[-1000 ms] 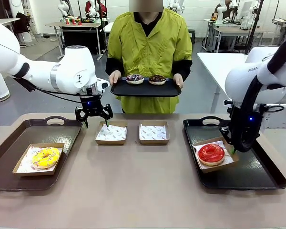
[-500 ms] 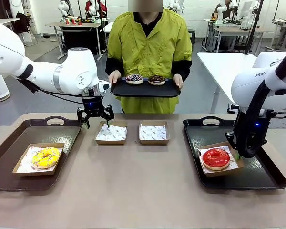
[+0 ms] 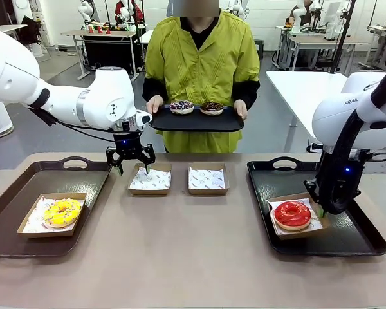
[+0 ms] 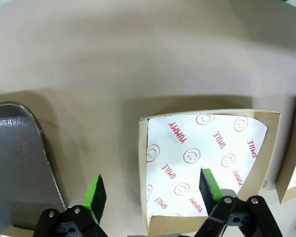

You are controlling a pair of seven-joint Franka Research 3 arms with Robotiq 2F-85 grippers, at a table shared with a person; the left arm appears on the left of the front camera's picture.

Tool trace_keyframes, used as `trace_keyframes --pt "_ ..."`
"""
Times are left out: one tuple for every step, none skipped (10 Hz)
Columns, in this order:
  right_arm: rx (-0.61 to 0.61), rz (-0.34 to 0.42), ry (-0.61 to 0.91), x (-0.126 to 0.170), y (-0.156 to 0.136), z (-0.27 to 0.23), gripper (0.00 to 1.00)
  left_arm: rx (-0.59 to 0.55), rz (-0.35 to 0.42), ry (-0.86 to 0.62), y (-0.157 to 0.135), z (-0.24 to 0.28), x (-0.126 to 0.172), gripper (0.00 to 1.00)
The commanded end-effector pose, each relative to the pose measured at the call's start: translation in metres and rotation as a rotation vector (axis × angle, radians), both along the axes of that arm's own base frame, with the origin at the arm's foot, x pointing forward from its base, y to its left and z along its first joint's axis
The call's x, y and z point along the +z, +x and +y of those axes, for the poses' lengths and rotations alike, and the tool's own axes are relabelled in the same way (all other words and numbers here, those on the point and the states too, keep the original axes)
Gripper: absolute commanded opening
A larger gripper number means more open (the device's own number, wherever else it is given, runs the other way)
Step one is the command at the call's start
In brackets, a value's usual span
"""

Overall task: Individually package the donuts and arrange them on the tray.
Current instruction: Place the picked Paper togo box on the Handle tray while simultaneously picking up another Paper togo box from the table with the other hand.

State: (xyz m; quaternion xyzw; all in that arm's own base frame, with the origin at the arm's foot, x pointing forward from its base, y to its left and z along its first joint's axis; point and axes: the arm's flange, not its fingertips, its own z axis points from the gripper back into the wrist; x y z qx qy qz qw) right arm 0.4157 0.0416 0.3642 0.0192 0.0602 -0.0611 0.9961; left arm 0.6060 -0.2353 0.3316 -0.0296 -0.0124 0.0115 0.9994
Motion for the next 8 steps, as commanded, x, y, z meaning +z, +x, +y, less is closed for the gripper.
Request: trace_keyframes --pt "-0.007 0.022 0.033 -0.0063 0.0014 -0.0024 0.61 -0.020 0.025 0.036 0.0102 -0.0006 0.0015 0.40" --pt "-0.014 0.029 0.036 -0.0064 0.0020 -0.0031 1.00 -0.021 0.032 0.033 0.0107 -0.0013 0.0012 0.00" --pt "-0.017 0.031 0.037 -0.0062 0.0022 -0.0030 0.64 -0.024 0.035 0.033 0.0110 -0.0017 0.0013 0.38" --pt "-0.017 0.030 0.039 -0.0057 0.0020 -0.0025 1.00 -0.026 0.038 0.031 0.0112 -0.0016 0.0019 0.00" --pt "-0.021 0.030 0.042 -0.0054 0.0023 -0.0025 1.00 -0.026 0.039 0.028 0.0113 -0.0016 0.0023 0.00" --pt "-0.022 0.031 0.044 -0.0054 0.0024 -0.0024 1.00 -0.027 0.042 0.027 0.0112 -0.0013 0.0024 0.00" --pt "-0.021 0.032 0.046 -0.0055 0.0024 -0.0023 1.00 -0.028 0.043 0.025 0.0111 -0.0011 0.0028 0.00" --pt "-0.019 0.033 0.046 -0.0056 0.0020 -0.0024 1.00 -0.027 0.045 0.024 0.0109 -0.0006 0.0031 0.00"
